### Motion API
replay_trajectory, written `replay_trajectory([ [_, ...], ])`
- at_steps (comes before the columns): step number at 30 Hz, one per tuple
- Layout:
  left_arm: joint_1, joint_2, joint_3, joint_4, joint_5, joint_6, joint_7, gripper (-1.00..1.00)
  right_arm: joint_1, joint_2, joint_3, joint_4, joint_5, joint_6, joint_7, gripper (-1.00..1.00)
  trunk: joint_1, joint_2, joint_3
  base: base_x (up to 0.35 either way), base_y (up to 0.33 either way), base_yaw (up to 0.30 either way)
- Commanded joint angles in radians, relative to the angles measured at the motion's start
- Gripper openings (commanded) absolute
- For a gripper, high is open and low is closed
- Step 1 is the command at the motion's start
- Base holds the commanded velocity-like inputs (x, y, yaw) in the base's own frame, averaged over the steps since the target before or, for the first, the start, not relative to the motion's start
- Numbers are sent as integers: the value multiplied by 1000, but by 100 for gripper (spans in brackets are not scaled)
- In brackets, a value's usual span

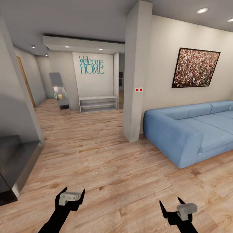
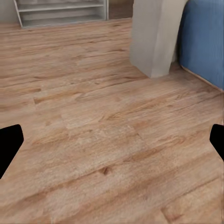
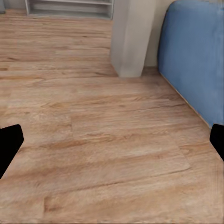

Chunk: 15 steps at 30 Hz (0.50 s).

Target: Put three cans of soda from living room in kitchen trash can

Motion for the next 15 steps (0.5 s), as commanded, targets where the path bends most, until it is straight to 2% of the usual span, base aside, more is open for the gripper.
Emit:
replay_trajectory([
  [1, 6, 0, 1, 1, 0, -17, -9, 100, 15, -1, -26, 0, -1, -9, 1, 100, 0, 0, 0, 0, 0, 0],
  [7, 15, 0, 1, 8, -2, -43, -22, 100, 35, -3, -81, 43, -2, -22, 4, 100, 0, 0, 0, 0, 0, 0],
  [15, 14, 0, 3, 41, -4, -49, -21, 100, 37, -3, -97, 80, -2, -27, 4, 100, 0, 0, 0, 0, 0, 0],
])
